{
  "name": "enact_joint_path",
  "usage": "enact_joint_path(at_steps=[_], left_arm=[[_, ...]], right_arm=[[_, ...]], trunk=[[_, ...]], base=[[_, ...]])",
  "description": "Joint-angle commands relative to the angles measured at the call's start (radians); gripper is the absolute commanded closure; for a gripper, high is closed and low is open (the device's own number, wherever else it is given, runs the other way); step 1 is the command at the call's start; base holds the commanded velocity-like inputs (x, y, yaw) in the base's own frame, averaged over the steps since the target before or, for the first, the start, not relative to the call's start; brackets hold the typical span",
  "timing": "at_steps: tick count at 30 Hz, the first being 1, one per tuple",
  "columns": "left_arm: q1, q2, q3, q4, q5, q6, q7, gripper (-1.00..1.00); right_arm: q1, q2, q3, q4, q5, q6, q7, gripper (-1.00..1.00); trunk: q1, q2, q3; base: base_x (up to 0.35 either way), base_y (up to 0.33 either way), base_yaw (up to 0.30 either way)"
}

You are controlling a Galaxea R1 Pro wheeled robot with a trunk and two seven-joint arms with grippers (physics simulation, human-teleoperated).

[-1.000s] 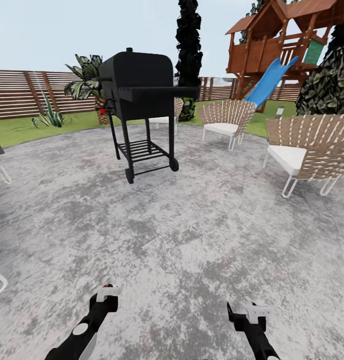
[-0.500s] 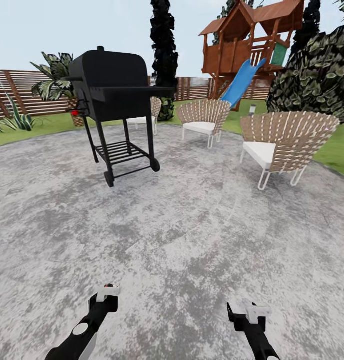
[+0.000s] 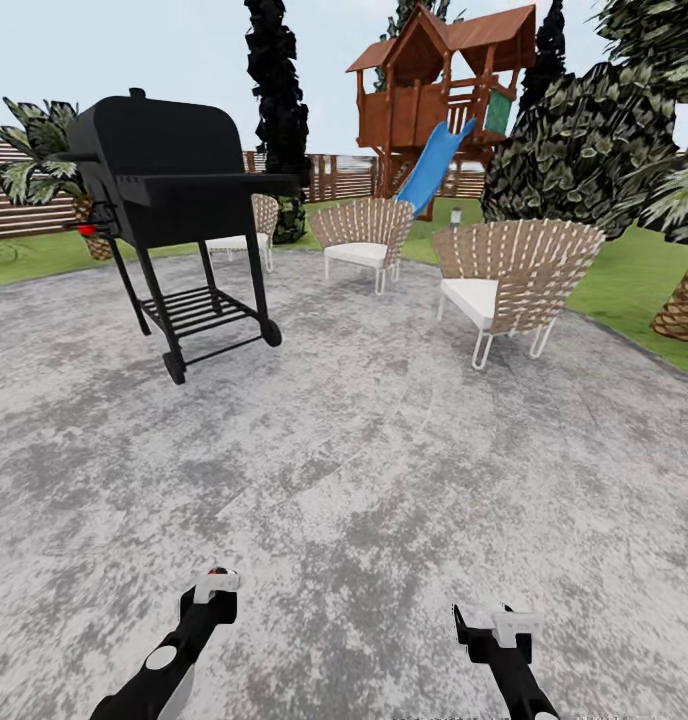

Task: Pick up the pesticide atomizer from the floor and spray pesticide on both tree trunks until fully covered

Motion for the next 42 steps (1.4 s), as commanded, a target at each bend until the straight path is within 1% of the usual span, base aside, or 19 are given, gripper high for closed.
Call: enact_joint_path(at_steps=[1,14,16,21,22,24,42], left_arm=[[0.000,0.000,0.000,0.000,0.000,-0.001,0.000,1.00],[0.001,0.001,0.000,-0.001,0.000,-0.009,0.001,1.00],[0.001,0.001,0.000,-0.001,0.000,-0.010,0.001,1.00],[0.002,0.001,0.000,0.001,0.000,-0.010,0.001,1.00],[0.002,0.001,0.000,0.002,0.000,-0.010,0.001,1.00],[0.002,0.001,0.000,0.002,0.000,-0.010,0.001,1.00],[0.002,0.000,0.000,0.003,0.000,-0.011,0.001,1.00]], right_arm=[[0.000,0.000,0.000,0.000,0.000,0.000,0.000,-1.00],[0.000,-0.002,-0.004,-0.006,-0.001,0.000,0.000,-1.00],[0.000,-0.002,-0.013,-0.007,-0.001,0.000,0.000,-1.00],[0.000,-0.002,-0.086,-0.009,0.000,0.001,0.000,-1.00],[0.000,-0.002,-0.096,-0.009,0.000,0.001,0.000,-1.00],[0.000,-0.001,-0.102,-0.009,0.000,0.001,0.000,-1.00],[0.000,0.000,-0.105,-0.007,0.002,0.005,0.000,-1.00]], trunk=[[0.000,0.000,0.000],[0.000,0.000,0.000],[0.000,0.000,0.000],[0.000,0.000,0.000],[0.000,0.000,0.000],[0.000,0.000,0.000],[0.000,0.000,0.000]], base=[[0.000,0.000,-0.267],[0.000,0.000,-0.270],[0.000,0.000,-0.296],[0.000,0.000,-0.299],[0.000,0.000,-0.300],[0.000,0.000,-0.300],[0.000,0.000,-0.300]])
